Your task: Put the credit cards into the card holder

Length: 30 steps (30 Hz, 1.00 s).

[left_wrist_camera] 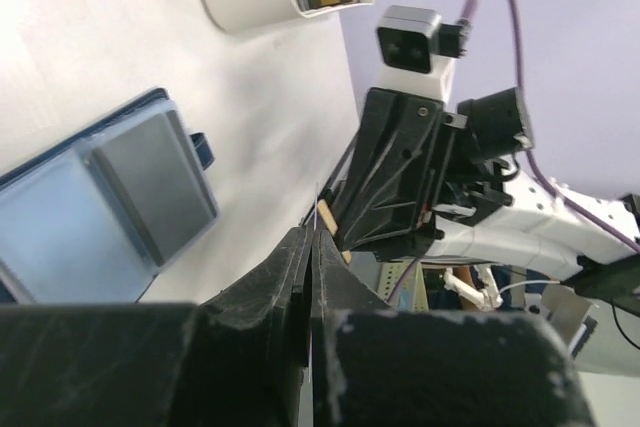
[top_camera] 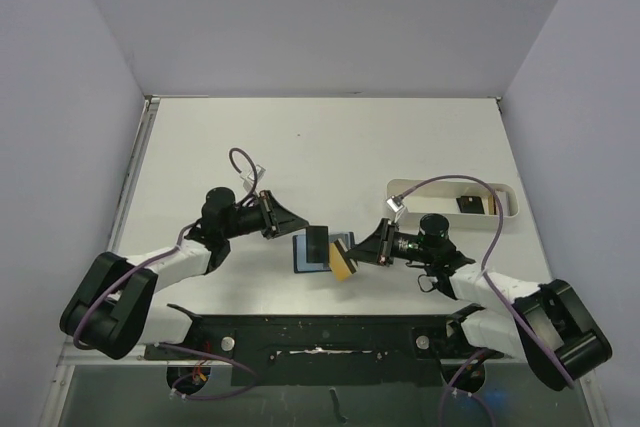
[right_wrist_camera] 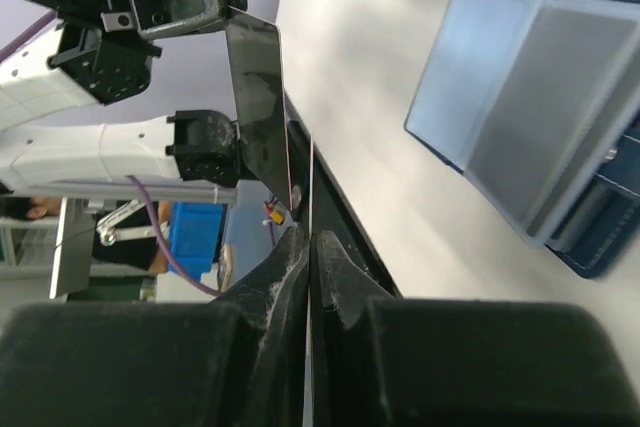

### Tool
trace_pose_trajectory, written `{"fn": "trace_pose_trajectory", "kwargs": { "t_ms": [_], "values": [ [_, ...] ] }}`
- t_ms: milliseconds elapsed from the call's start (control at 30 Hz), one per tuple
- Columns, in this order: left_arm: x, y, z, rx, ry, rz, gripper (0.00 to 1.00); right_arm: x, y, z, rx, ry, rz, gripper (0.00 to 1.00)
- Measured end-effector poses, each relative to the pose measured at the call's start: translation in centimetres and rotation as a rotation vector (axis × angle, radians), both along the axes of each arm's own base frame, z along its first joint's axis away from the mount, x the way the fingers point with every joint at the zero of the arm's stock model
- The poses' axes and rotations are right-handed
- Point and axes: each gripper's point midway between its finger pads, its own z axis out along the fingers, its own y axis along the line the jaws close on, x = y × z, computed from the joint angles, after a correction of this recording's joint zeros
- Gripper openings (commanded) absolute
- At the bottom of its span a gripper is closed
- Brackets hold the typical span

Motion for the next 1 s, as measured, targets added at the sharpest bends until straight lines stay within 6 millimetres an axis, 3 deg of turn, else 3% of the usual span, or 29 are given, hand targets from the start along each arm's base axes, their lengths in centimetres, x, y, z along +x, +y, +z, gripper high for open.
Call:
{"fn": "trace_pose_trajectory", "kwargs": {
  "t_ms": [333,733,1000],
  "values": [
    [0.9,1.0,-3.4,0.135,0.065,0.066,0.00,3.2,-2.1,-0.4,-0.221,-0.068,-0.165,0.00],
    [1.1,1.0,-7.9,0.199,0.180,0.069,0.00,4.4,-3.2,-6.4,-0.385,0.081,-0.230,0.00],
    [1.2,0.9,-9.6,0.215,0.212,0.067,0.00,4.8,-3.7,-7.5,-0.430,0.077,-0.248,0.00]
  ]
}}
